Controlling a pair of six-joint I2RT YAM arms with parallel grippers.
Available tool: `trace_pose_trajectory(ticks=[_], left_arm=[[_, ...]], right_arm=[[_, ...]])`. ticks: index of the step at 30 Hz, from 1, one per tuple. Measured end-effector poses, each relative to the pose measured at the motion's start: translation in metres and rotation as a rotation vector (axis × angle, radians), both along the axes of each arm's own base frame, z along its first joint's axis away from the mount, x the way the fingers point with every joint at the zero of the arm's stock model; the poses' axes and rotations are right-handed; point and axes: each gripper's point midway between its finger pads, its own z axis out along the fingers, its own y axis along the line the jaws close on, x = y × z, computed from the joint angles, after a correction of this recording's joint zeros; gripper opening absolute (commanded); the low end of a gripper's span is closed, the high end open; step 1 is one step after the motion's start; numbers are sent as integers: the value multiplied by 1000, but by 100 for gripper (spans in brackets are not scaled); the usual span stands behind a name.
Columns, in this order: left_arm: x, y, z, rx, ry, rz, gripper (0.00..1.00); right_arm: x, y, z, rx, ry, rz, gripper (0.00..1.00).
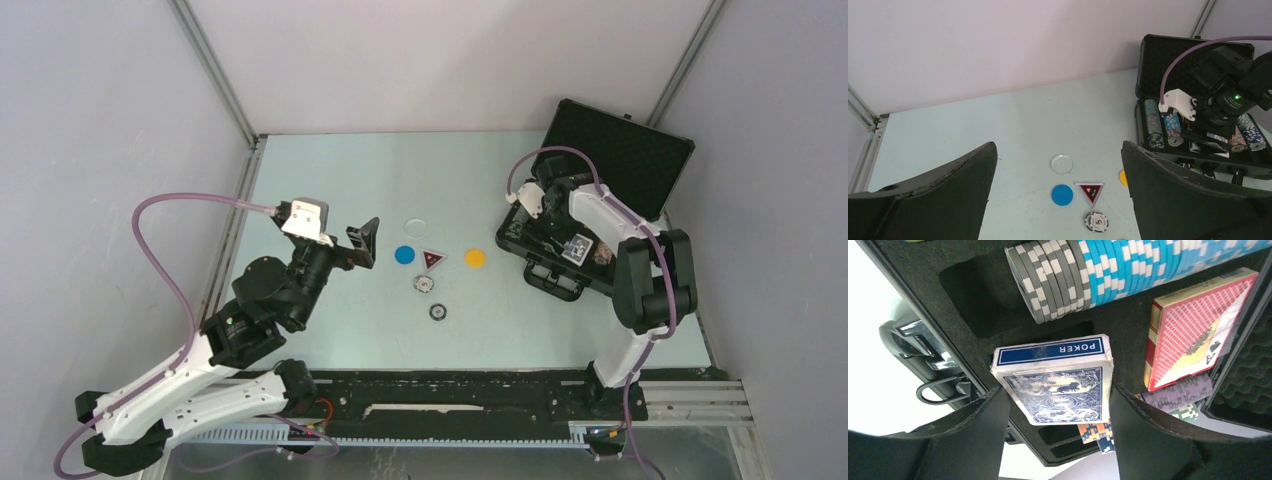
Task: Pack up texas hold em set
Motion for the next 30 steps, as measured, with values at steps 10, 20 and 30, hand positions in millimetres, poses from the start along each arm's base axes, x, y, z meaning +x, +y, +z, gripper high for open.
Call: trace_pose_trajectory(ticks=[10, 20, 30], left_arm=[[0, 1, 0, -2, -1, 3, 100], [0, 2, 1, -4, -2, 5, 100], [-1, 3, 2, -7, -4, 5, 100]], right_arm=[[0, -6, -7, -25, 28, -14, 58], [3, -5, -13, -12, 31, -18, 73], [5, -7, -2, -9, -13, -66, 100]])
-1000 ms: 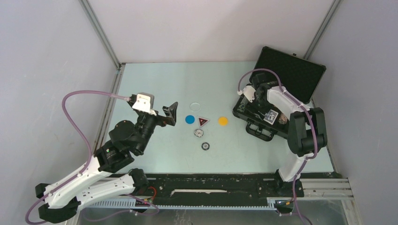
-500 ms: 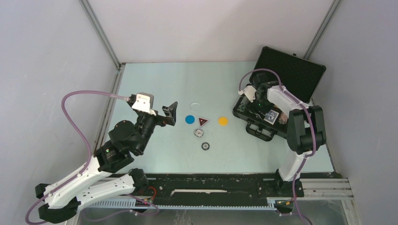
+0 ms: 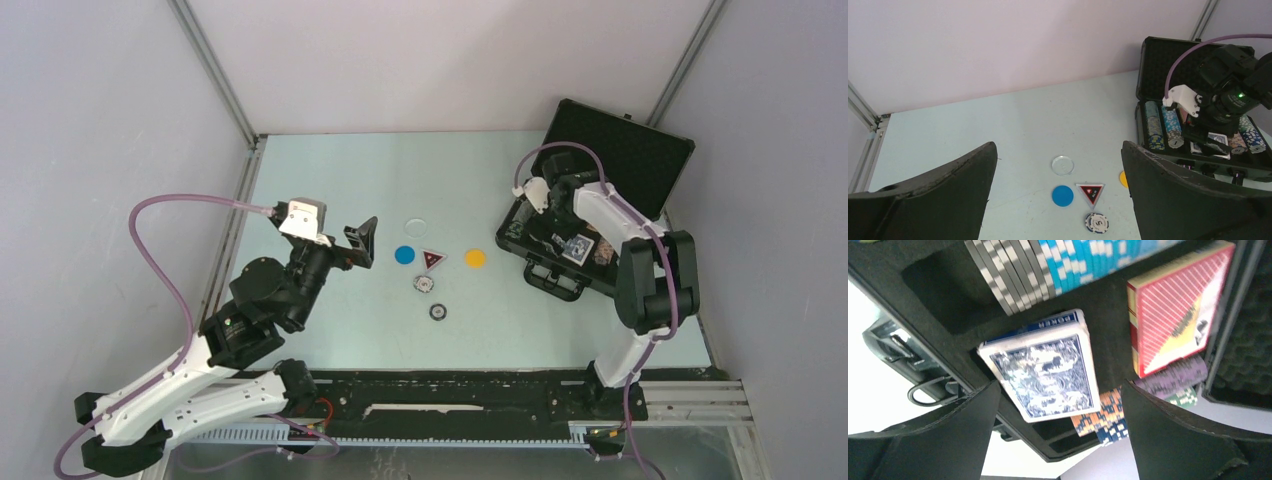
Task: Pack up texas hold em set
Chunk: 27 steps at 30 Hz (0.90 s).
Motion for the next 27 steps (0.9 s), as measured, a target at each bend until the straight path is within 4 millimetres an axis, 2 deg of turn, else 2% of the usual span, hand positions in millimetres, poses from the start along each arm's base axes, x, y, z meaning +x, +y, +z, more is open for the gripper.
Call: trace_pose_trajectory(ticks=[6, 10, 13, 17, 20, 23, 27], left_arm=[[0, 0, 0, 0, 0, 1, 100], [0, 0, 0, 0, 0, 1, 100], [0, 0, 0, 0, 0, 0, 100], [0, 0, 0, 0, 0, 0, 100], [0, 0, 0, 0, 0, 0, 100], [0, 0, 0, 0, 0, 0, 100], [0, 0, 0, 0, 0, 1, 100]], right_arm=[[-4, 1, 31, 17, -81, -38, 100], [-2, -3, 53, 27, -176, -135, 100], [4, -14, 73, 45, -291, -334, 98], [18, -36, 89, 172, -397, -684, 88], [20, -50, 84, 293, -417, -882, 80], [15, -59, 67, 373, -401, -1018, 70], [14, -47, 57, 442, -360, -1050, 62]])
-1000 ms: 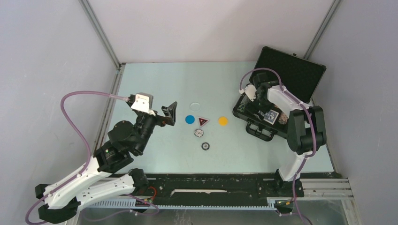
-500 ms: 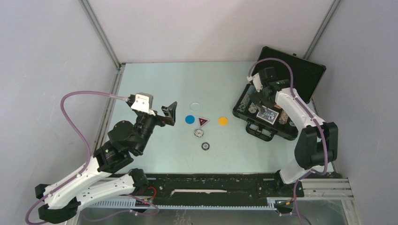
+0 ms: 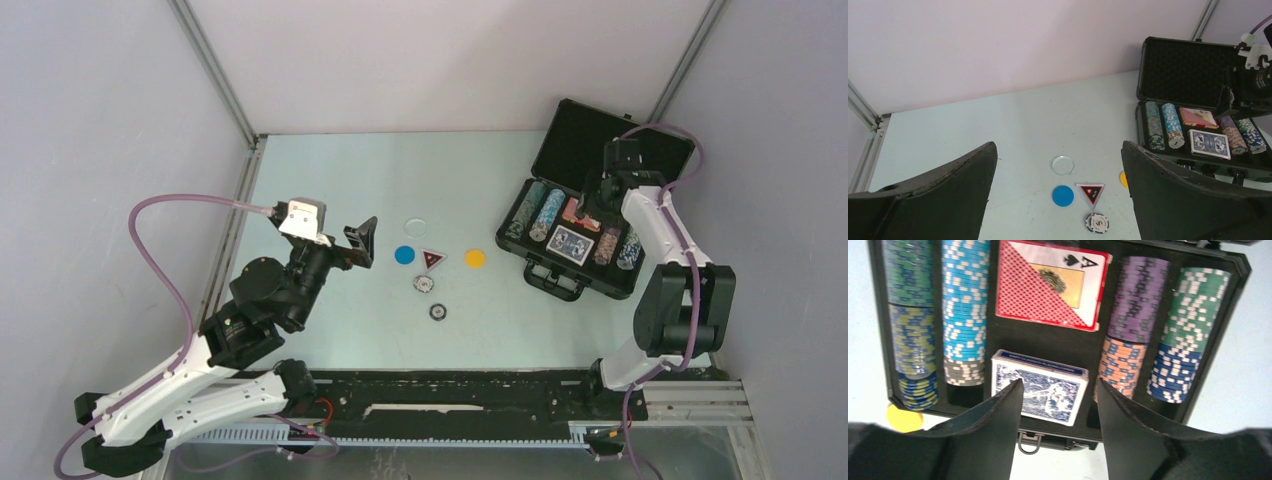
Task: Pack up texas hold em set
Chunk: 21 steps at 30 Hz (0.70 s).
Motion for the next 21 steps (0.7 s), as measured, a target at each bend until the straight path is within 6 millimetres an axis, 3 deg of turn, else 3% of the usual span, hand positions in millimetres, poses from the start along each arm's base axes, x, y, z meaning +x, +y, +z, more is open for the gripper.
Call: trace_pose_trajectory(ticks=[5, 16, 21], left_arm=[[0, 0, 0, 0, 0, 1, 100], [0, 1, 0, 0, 0, 3, 100], [1, 1, 0, 0, 0, 5, 100]], right_arm=[[7, 8, -7, 49, -5, -1, 57], [9, 28, -52, 124, 79, -8, 51], [12, 34, -55, 94, 60, 0, 51]])
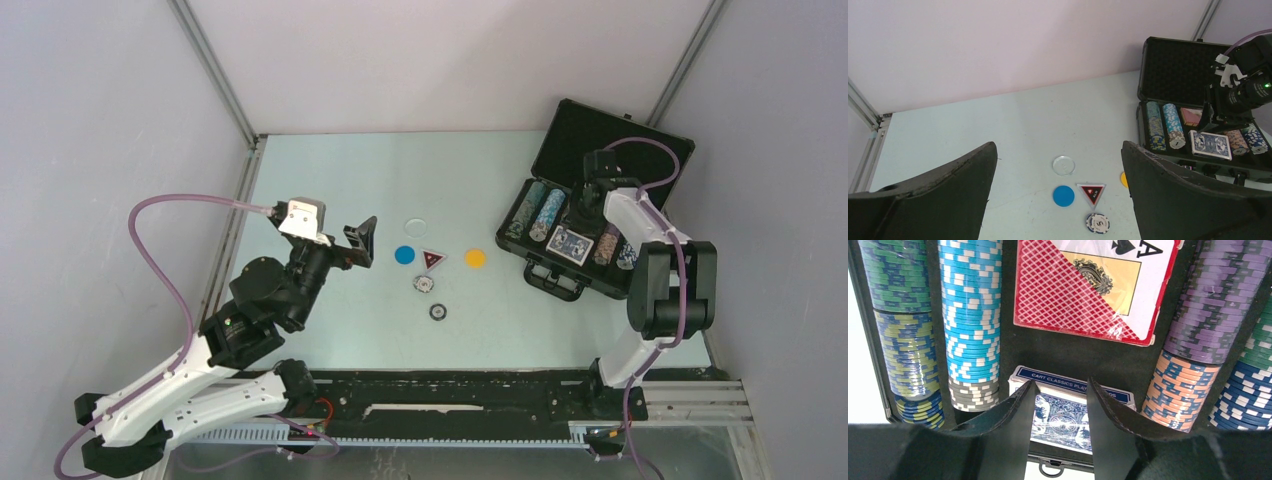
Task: Pack up texas hold em set
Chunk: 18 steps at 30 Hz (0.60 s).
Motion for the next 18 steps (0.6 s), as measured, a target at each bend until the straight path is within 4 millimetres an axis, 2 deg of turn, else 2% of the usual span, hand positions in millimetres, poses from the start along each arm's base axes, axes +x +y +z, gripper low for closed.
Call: trace_pose_trajectory(ticks=[5, 9, 18], left_arm=[[0, 0, 0, 0, 0, 0, 100], [0, 0, 0, 1, 0, 0, 100], [0, 0, 0, 0, 0, 0, 100]], right_arm=[[2, 2, 0, 5, -16, 1, 52], [2, -7, -1, 65, -19, -31, 53], [8, 1, -10, 202, -19, -12, 57]])
